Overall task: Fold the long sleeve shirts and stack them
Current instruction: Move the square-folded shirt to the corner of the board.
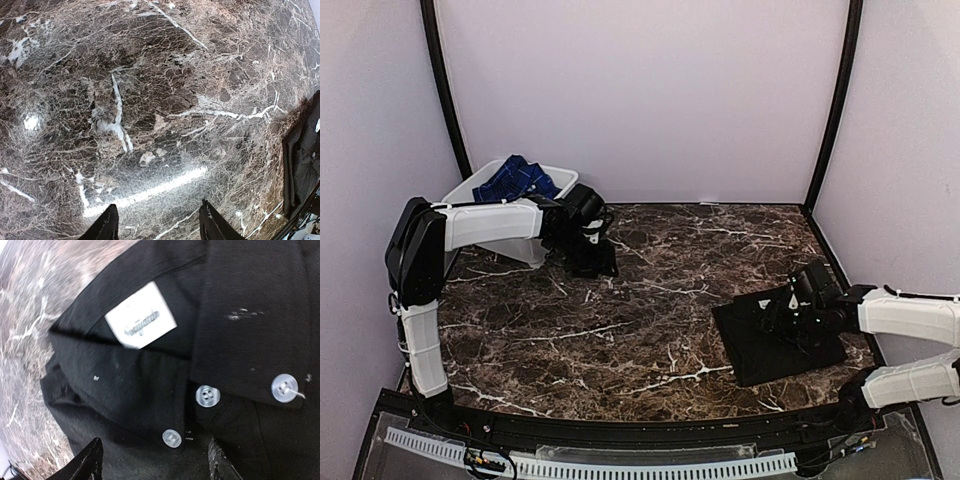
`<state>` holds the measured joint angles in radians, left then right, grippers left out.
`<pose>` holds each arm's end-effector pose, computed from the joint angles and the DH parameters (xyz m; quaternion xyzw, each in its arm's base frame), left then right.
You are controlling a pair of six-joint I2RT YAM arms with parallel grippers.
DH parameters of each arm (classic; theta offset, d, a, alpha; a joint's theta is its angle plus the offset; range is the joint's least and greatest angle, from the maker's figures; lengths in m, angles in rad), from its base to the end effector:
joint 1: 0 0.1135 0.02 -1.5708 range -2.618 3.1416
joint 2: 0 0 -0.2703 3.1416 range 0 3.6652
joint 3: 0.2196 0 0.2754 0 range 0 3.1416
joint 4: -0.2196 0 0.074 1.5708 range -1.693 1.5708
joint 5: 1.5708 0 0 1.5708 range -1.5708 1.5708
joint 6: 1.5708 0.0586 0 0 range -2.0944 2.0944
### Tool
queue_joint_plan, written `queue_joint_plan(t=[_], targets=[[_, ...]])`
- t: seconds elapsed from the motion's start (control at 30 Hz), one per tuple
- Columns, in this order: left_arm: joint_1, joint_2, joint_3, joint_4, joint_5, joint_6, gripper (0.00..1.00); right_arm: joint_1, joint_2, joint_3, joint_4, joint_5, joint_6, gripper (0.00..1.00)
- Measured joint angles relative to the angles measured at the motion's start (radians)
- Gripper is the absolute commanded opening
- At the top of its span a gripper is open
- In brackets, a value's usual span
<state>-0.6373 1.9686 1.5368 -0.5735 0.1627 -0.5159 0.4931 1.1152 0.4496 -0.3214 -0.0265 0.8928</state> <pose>0.3677 -0.2841 0.1934 0.0807 0.9540 -0.2170 0.1906 0.1954 0.1067 0.1268 0.1864 0.9393 0.1936 0.2133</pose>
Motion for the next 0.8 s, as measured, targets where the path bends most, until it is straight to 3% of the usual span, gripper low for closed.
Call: queue_joint_plan(t=[0.43, 0.67, 0.8], targets=[[0.000, 0.000, -0.001, 0.000, 0.012, -0.001, 0.53, -0.243, -0.068, -0.032, -0.023, -0.029, -0.005, 0.70], [0.000, 0.000, -0.013, 0.002, 0.013, -0.002, 0.53, -0.238, -0.076, -0.026, 0.015, -0.052, -0.004, 0.71], [0.000, 0.000, -0.014, 0.003, 0.013, -0.002, 0.53, -0.130, -0.076, 0.041, -0.003, -0.019, 0.001, 0.73]])
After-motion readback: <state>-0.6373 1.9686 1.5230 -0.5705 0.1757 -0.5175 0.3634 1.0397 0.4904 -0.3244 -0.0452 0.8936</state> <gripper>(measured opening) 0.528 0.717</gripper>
